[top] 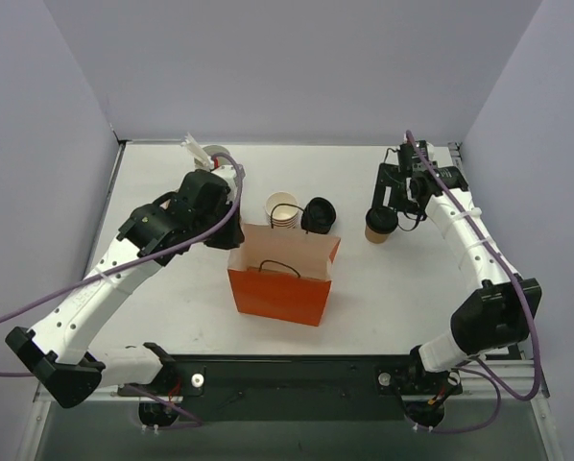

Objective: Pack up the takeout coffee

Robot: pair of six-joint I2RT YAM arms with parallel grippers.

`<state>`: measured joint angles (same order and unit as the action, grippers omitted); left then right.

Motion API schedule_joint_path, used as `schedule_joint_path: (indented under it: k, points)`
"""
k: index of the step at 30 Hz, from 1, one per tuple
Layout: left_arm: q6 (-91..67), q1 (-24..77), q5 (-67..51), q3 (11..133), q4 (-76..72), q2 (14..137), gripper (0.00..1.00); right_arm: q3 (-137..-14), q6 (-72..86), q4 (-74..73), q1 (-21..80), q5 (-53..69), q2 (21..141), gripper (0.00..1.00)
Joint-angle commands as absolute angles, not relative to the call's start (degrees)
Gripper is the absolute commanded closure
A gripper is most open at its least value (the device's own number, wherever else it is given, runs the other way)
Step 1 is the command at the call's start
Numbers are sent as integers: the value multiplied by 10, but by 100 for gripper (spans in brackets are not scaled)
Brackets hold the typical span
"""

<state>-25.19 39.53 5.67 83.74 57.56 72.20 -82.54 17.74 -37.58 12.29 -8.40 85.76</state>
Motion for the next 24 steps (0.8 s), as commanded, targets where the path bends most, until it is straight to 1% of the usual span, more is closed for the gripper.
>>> schedule_joint_path:
  k: [1, 6, 10, 20, 24]
  points:
    - [-279, 393, -17, 831, 506, 682, 100, -811, 147, -376, 89, -41, 878, 12]
    - [-291, 393, -37, 825, 459, 662, 100, -831, 112, -373, 80, -12, 929, 11]
    - [-296, 392, -50, 778, 400, 635, 100, -857, 104, -372, 80, -5, 978, 11]
    - [-285, 394, -59, 730, 335, 605, 100, -871, 81, -368, 81, -11, 1020, 12]
    - [-284, 394, -54, 701, 320, 584, 100, -874, 68, -364, 81, -4, 1026, 16]
